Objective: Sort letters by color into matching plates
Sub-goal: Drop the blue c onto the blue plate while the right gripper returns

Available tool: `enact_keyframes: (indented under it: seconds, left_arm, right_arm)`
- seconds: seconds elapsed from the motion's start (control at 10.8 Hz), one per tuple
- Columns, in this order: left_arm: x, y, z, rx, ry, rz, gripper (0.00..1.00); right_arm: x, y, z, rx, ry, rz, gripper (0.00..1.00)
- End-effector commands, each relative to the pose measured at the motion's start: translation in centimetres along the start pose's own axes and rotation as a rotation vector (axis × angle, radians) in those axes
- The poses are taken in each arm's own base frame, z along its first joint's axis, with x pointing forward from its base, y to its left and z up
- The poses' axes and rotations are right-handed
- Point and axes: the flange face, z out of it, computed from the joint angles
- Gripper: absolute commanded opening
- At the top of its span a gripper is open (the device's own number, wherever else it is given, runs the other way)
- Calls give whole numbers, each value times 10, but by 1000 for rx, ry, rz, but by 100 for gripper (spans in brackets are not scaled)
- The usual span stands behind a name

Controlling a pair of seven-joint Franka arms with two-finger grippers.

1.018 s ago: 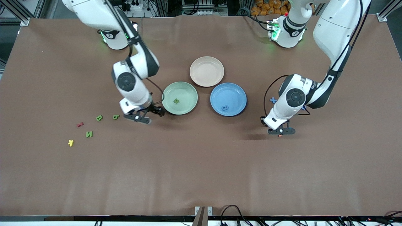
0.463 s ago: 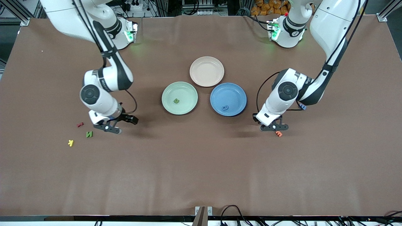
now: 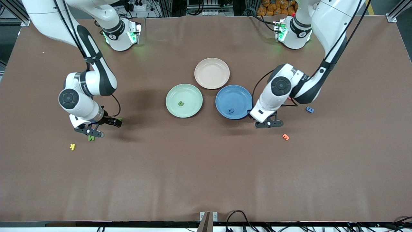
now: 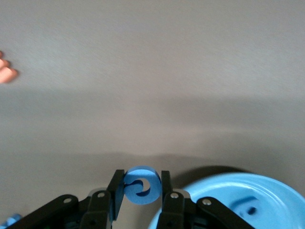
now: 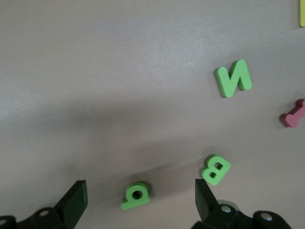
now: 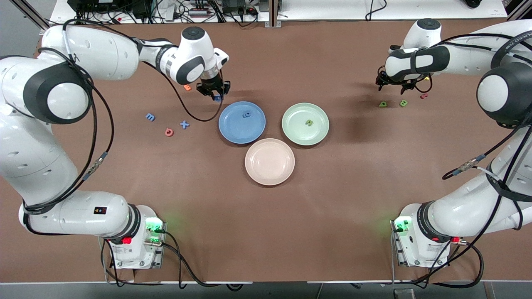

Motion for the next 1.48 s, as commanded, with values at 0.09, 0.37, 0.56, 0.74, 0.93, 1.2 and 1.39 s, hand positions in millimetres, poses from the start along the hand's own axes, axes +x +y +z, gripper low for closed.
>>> enact_keyframes:
  seconds: [0.09, 0.37, 0.56, 0.74, 0.93, 1.2, 1.39]
  left_arm:
    - [-37, 44, -4, 18, -32, -27, 0]
    - [-80, 92, -1, 38, -44, -27, 0]
    - [-105, 122, 3, 35, -49, -30, 0]
    - [-123, 136, 15, 47, -64, -11, 0]
    - [-121, 133, 16, 53, -63, -3, 99]
    - [-116, 128, 15, 63, -64, -10, 100]
    - [-114, 123, 15, 76, -69, 1, 100]
  right_arm:
    - [-19, 17, 6, 14, 35, -19, 100]
    - [-26, 12, 15, 10, 16, -19, 100]
    - [-34, 3, 20, 11, 3, -25, 100]
    - [-39, -4, 25, 19, 22, -34, 100]
    - [-39, -10, 30, 24, 34, -42, 100]
    - [-41, -16, 35, 31, 44, -34, 100]
    - [-42, -17, 43, 32, 46, -36, 100]
